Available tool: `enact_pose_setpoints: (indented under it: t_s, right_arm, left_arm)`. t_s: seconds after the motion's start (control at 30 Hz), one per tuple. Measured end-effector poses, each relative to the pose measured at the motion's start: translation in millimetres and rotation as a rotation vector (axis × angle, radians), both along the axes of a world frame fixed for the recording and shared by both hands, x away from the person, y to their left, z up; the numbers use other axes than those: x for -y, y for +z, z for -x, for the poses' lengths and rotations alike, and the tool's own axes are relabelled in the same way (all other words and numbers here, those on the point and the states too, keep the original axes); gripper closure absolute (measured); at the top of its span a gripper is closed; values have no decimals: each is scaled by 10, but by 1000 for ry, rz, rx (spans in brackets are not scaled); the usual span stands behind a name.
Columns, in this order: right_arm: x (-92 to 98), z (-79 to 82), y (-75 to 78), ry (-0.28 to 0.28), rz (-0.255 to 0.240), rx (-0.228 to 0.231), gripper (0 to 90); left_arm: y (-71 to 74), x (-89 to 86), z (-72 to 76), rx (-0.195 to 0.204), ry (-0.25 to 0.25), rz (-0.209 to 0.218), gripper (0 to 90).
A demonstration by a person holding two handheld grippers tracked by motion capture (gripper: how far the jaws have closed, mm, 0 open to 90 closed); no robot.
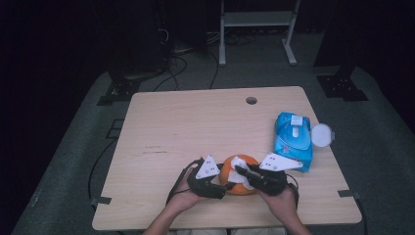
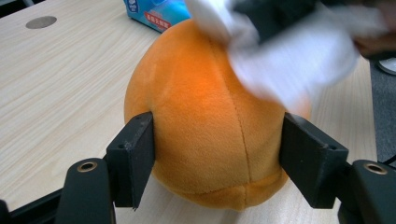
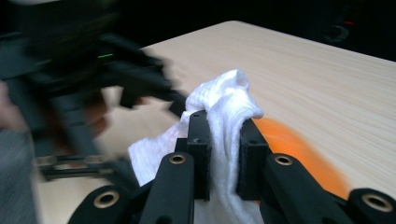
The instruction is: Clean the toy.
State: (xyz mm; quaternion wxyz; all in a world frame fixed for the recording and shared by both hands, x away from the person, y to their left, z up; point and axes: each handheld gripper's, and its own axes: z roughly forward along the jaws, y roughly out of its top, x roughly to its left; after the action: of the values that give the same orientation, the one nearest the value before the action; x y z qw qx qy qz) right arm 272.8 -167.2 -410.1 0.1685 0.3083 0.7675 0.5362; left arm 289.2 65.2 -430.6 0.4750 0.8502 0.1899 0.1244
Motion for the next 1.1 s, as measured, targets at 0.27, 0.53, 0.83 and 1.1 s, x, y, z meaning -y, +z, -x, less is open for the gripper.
enact_pose_setpoints:
  t_s: [0.27, 0.53, 0.83, 1.1]
  right_arm:
    - [-57, 74, -16, 12, 5, -18, 778]
    - [195, -57, -113, -110, 9, -38, 777]
    - [41, -21, -139, -31, 27, -34, 778]
    - [21, 38, -110, -44, 41, 2, 784]
  left_arm:
    - [3, 25, -5, -34, 9, 8, 192]
    - [9, -79, -79, -74, 14, 25, 229]
    - [22, -63, -52, -29, 13, -5, 266]
    - [19, 12, -41, -26, 7, -5, 196]
